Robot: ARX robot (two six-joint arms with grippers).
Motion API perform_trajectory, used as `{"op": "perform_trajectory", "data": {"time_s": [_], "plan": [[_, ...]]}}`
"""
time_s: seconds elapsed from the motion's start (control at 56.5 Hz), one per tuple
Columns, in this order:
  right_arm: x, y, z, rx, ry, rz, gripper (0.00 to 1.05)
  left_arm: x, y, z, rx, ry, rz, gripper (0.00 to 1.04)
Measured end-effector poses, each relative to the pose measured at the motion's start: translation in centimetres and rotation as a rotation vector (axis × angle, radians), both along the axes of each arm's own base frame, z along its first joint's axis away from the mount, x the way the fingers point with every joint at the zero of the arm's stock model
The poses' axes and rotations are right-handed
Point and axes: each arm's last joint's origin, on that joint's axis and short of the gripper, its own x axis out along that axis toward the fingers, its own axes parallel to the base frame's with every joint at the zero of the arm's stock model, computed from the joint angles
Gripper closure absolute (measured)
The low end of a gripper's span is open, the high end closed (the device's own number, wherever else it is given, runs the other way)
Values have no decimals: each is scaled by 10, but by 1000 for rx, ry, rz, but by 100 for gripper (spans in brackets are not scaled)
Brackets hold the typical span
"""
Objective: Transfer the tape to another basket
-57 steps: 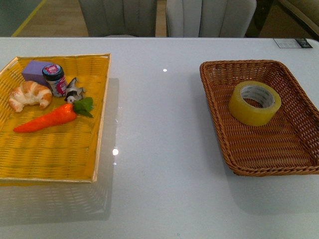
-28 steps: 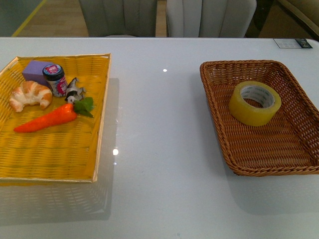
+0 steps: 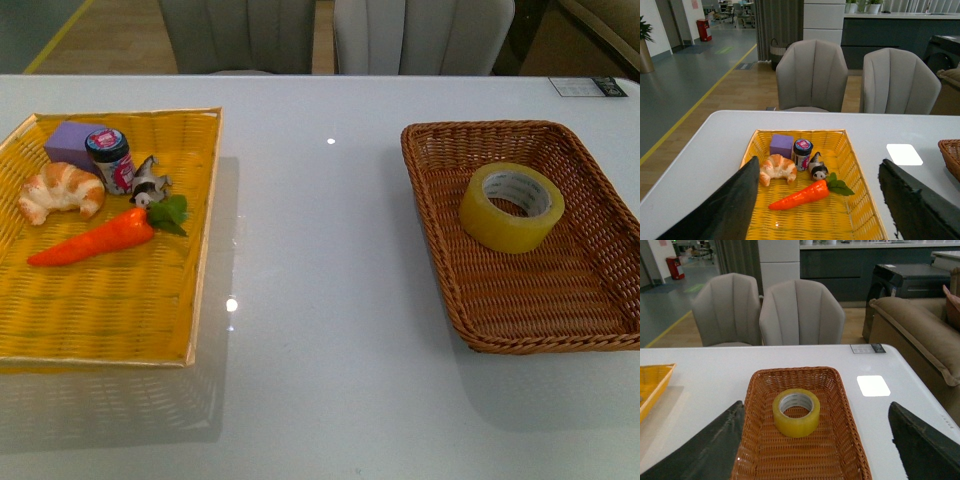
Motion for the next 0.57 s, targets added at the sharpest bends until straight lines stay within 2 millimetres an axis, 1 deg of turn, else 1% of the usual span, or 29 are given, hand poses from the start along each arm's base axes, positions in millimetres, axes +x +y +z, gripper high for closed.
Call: {"op": "perform_trajectory", "data": {"time_s": [0.035,0.053,0.106,0.124,0.177,0.566], "plan": [[0,0,0,0,0,0,9,0,0,0,0,0,0,20],[0,0,0,0,0,0,8,0,0,0,0,0,0,16],[0,0,0,0,0,0,9,0,0,0,0,0,0,8],[0,0,0,0,0,0,9,0,0,0,2,0,0,7],[0,0,0,0,0,0,9,0,0,0,2,0,0,10],[0,0,0,0,0,0,9,0,0,0,2,0,0,9]]}}
